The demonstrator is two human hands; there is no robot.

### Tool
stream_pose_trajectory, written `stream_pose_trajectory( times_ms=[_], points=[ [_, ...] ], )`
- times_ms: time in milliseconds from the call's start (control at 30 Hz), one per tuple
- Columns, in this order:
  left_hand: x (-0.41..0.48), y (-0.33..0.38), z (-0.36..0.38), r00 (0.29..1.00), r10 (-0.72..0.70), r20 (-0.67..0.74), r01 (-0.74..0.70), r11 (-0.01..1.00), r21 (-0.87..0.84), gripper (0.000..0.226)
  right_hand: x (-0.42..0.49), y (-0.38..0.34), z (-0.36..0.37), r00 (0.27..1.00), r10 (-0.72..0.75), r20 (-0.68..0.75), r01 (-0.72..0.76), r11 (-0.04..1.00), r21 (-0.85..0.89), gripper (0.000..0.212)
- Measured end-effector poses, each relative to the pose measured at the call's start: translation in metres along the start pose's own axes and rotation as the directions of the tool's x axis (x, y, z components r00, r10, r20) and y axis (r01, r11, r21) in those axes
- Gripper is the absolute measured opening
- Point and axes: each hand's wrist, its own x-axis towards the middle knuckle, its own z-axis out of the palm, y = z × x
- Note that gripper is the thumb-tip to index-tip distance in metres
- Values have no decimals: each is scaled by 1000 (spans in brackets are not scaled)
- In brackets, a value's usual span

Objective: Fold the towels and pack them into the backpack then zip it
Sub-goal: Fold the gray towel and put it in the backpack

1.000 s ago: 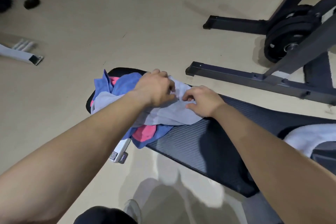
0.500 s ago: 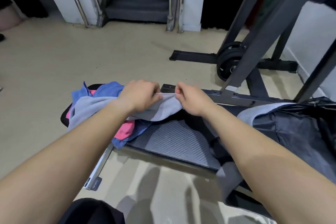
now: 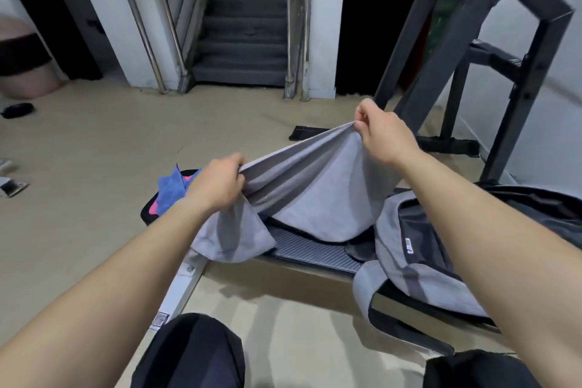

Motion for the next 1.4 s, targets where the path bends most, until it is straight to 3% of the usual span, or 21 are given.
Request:
stream_pose_trajectory(
  times_ms=[200,300,533,767,967,1033,1200,1300,1400],
  points=[
    [-9,-9,-43,994,26,-109,-36,996,-87,23,-17,-1,-35,999,52,15,-50,995,-91,11],
    [-15,-7,-65,990,7,-139,-19,996,-88,13,-25,-8,-52,998,62,-14,-64,989,-133,12],
    [3,9,-117,936,-89,-340,26,982,-186,6,-25,-20,-103,991,100,-93,-103,994,-27,11],
    [13,17,-34,981,-101,-169,79,988,-132,13,-21,16,-31,971,238,-20,-237,956,-174,14],
    [59,32,5,981,-95,-167,56,973,-225,12,2,30,17,949,291,-120,-299,953,-56,17],
    [66,32,25,989,-94,-118,61,965,-256,11,-2,34,38,940,335,-64,-337,942,-17,12],
    [34,18,113,981,-43,190,81,976,-202,14,-53,48,114,922,350,164,-345,937,-58,8],
    [12,8,138,987,-53,155,83,977,-197,38,-74,53,144,929,287,235,-280,958,-61,9],
    [-9,0,146,996,-67,61,69,997,-44,36,-87,47,161,930,241,278,-252,968,2,23]
  ],
)
